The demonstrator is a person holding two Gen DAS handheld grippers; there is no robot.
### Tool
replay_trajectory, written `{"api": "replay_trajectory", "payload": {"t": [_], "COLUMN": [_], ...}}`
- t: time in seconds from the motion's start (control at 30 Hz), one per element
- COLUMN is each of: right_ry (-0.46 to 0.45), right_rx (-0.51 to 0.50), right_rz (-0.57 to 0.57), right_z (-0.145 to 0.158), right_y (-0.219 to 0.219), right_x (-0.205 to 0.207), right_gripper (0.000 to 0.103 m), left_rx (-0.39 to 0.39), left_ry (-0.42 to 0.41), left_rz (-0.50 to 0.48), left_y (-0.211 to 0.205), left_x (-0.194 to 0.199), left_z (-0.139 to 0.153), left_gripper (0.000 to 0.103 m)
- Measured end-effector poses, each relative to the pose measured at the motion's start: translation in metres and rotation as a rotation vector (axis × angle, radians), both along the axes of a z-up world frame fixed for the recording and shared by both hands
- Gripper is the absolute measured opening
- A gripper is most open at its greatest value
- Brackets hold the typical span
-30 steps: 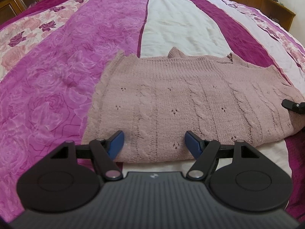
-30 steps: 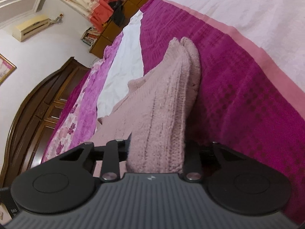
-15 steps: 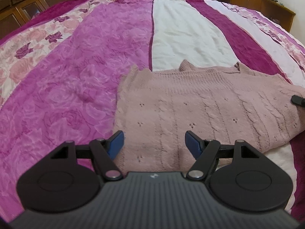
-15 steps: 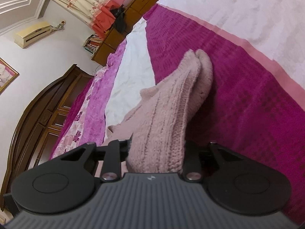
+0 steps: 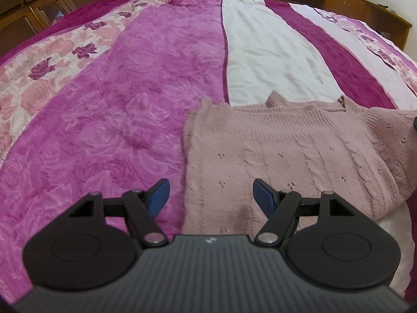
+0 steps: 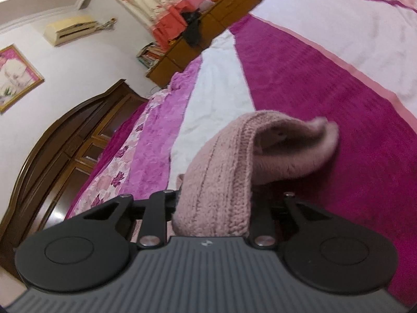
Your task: Fold small clothes
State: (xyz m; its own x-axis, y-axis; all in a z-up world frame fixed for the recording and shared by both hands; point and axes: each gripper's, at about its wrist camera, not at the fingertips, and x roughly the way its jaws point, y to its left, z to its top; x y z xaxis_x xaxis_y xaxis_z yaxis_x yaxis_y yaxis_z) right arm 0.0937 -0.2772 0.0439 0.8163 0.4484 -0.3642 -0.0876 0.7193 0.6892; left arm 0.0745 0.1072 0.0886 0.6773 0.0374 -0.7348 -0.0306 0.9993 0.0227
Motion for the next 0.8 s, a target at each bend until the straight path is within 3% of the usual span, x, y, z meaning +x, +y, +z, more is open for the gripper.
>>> {"api": "replay_trajectory", "payload": {"t": [0.4, 0.6, 0.8], "right_ry": [-0.078, -0.122, -0.142], "right_rx": [-0.107, -0.251, -0.36], "right_rz": [0.098, 0.264, 0.412], "right_z": [0.043, 0.066, 0.071], "right_y": [0.048, 0.107, 0.179], "right_x": [0.013, 0.018, 0.022], "right_gripper": [0.026, 0.026, 0.026], "left_rx": [0.014, 0.029, 0.034], "left_ry": [-0.019, -0.045, -0.074], "left_rz": [0.004, 0.023, 0.045], "left_y": [0.021, 0.037, 0.055], "left_x": [0.006, 0.004, -0.002], "left_z": [0.004, 0.015, 0.025], "left_gripper": [0.072, 0.072, 0.072]}}
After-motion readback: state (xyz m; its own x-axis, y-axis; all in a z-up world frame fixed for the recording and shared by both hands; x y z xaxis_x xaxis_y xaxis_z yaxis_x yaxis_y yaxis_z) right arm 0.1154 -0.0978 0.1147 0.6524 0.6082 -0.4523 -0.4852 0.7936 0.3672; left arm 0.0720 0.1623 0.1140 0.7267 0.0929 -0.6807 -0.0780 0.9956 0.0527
